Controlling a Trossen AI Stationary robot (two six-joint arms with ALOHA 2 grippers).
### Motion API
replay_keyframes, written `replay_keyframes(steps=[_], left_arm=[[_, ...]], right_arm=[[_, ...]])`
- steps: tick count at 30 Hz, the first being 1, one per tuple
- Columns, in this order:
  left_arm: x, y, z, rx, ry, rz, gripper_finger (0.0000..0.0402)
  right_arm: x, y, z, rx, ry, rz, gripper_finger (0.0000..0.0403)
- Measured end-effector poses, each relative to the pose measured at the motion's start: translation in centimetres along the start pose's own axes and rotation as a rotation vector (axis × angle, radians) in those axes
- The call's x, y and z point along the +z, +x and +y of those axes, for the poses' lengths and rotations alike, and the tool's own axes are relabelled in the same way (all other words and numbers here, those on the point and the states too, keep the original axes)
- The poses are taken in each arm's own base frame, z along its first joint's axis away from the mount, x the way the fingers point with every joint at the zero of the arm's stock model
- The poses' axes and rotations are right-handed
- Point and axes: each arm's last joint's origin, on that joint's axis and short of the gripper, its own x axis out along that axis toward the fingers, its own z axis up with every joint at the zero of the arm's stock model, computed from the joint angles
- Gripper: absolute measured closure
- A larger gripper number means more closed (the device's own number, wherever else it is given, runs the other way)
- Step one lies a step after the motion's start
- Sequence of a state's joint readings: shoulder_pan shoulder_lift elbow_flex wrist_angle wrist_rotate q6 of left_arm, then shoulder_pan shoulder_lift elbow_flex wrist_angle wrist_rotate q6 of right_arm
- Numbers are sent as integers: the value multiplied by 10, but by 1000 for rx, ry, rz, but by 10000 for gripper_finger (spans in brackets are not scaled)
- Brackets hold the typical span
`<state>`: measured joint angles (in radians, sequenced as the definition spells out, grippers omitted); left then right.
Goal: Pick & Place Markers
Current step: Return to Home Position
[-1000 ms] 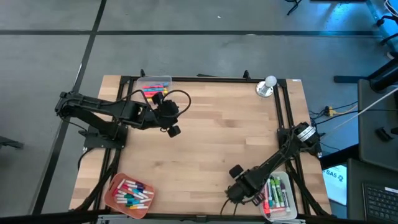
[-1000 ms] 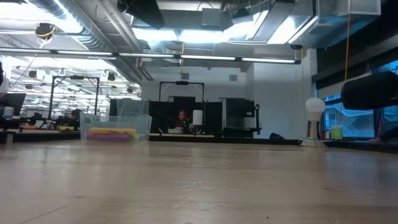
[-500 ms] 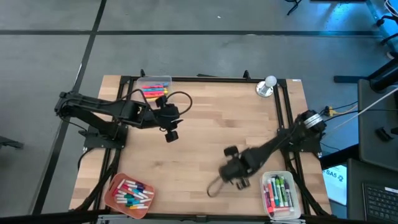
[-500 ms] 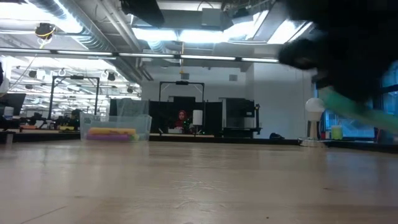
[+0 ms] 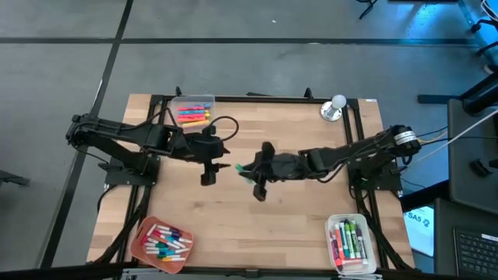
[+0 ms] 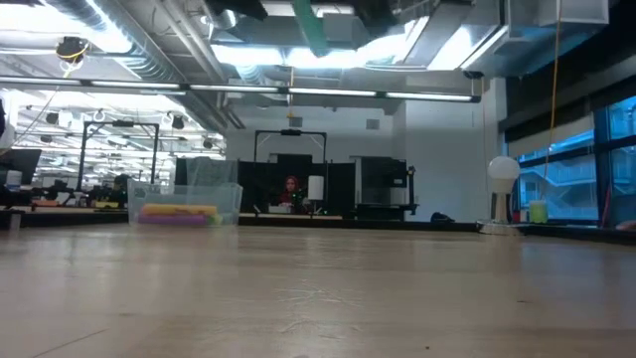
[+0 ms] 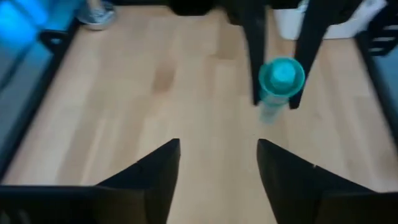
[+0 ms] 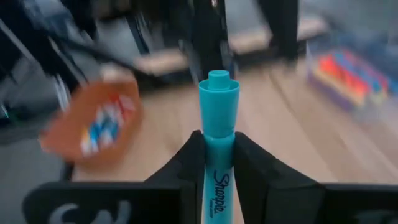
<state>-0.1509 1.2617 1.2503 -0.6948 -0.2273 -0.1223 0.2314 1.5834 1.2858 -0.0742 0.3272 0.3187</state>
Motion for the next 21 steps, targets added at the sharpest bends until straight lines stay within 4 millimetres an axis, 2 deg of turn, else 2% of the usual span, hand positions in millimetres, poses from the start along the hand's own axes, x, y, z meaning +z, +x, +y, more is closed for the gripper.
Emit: replay_keyframes(steps=[5, 9, 14, 18, 21], left_arm=[[1, 0, -3, -100, -32, 0, 155], [7, -1, -5, -147, -37, -63, 139], [18, -2, -1, -10, -95, -188, 137], [19, -2, -1, -2, -73, -193, 162], [18, -2, -1, 2, -54, -184, 218]], right_arm=[[15, 1, 0, 5, -11, -151, 342], [26, 0, 0, -18, -26, -269, 341], [36, 0, -6, 2, -23, -339, 340], [40, 0, -9, -2, -28, -373, 340], [41, 0, -10, -1, -29, -378, 339]])
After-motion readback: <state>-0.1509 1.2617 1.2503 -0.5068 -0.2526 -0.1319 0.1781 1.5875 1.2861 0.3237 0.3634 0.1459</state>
